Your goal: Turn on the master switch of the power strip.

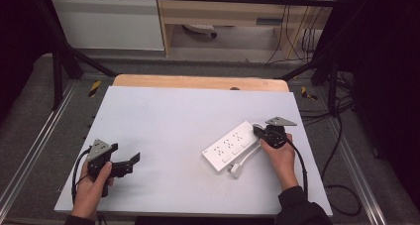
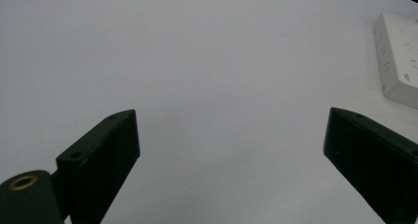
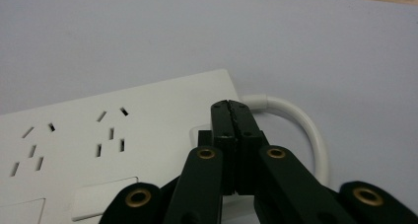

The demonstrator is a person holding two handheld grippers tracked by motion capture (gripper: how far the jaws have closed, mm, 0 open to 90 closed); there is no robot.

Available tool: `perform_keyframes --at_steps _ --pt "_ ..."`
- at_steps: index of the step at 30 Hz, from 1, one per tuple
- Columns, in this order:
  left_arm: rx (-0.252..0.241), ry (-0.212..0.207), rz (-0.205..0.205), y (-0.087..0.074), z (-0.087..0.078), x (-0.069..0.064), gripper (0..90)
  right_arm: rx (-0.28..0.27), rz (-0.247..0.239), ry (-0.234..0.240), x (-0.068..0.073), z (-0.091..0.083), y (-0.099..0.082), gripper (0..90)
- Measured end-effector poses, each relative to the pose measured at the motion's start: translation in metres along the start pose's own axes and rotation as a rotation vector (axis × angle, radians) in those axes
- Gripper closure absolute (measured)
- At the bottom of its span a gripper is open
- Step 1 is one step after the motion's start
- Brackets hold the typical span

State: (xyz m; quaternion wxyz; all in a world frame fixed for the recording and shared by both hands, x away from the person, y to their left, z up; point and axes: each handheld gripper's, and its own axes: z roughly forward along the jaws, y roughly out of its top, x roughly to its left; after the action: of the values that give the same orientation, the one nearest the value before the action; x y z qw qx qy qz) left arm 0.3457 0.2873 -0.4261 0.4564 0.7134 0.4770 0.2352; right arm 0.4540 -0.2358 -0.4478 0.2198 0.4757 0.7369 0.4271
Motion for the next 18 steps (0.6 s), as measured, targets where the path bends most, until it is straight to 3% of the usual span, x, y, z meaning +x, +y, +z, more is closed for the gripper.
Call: perform_keyframes --at_steps 18 --pt "0.004 -0.001 0.002 -0.0002 0.0006 -0.0002 6.9 -0.017 0.011 -0.017 -0.003 -0.0011 0.0 90.0"
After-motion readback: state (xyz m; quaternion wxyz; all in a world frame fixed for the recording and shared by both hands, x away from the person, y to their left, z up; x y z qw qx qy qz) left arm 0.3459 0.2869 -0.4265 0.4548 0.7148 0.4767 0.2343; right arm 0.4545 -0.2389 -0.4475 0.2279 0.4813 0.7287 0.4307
